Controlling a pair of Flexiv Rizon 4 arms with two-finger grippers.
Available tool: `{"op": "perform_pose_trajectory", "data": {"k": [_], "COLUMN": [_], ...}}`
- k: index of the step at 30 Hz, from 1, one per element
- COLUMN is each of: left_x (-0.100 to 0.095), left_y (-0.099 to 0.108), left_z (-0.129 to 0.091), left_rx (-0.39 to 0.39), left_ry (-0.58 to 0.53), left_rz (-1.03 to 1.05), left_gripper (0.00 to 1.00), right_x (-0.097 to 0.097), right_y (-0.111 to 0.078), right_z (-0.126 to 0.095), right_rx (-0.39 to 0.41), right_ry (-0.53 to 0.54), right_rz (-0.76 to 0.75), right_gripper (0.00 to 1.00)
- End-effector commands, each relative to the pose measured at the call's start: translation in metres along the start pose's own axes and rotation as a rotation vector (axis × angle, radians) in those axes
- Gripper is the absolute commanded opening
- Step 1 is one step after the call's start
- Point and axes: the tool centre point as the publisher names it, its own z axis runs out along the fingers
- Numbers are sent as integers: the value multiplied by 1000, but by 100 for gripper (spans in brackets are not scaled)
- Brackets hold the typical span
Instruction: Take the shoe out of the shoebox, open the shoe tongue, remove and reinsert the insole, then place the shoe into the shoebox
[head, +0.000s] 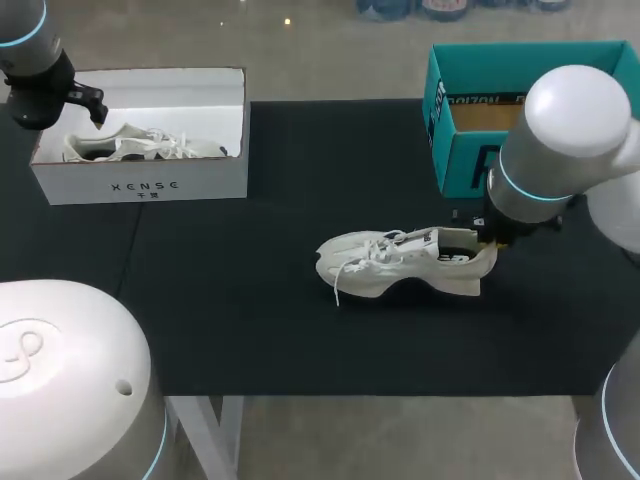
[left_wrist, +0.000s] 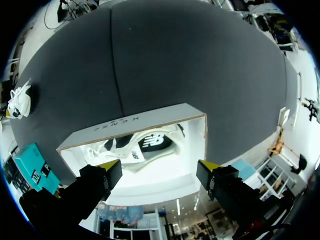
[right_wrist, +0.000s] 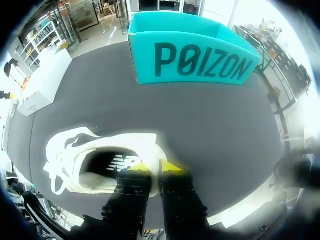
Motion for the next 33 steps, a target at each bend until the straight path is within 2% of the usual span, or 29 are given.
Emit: {"op": "perform_pose_trajectory", "data": {"k": [1, 8, 17, 18, 19, 20, 23, 27, 33], "left_x": [0, 0, 0, 0, 0, 0, 0, 0, 0], "left_y": [0, 0, 0, 0, 0, 0, 0, 0, 0], "left_z": [0, 0, 0, 0, 0, 0, 0, 0, 0], "left_rx": [0, 0, 0, 0, 0, 0, 0, 0, 0], "left_ry": [1, 1, 1, 1, 1, 1, 1, 1, 1], "left_rz": [1, 1, 1, 1, 1, 1, 1, 1, 1], "left_gripper": [100, 100, 100, 100, 100, 100, 100, 100, 100], "right_x": [5, 5, 4, 3, 2, 2, -1, -3, 3], "right_y": [1, -5, -6, -6, -6, -6, -6, -5, -9], "right_z": [13, 30, 36, 35, 33, 30, 19, -9, -49], "right_rx": [15, 47, 61, 61, 58, 45, 32, 23, 71], "right_ry": [5, 7, -4, -5, -16, -17, -14, 35, 157], "right_rz": [-7, -16, -14, -6, 9, 15, 27, 9, -273], "right_gripper": [0, 0, 0, 22, 79, 100, 100, 100, 100]}}
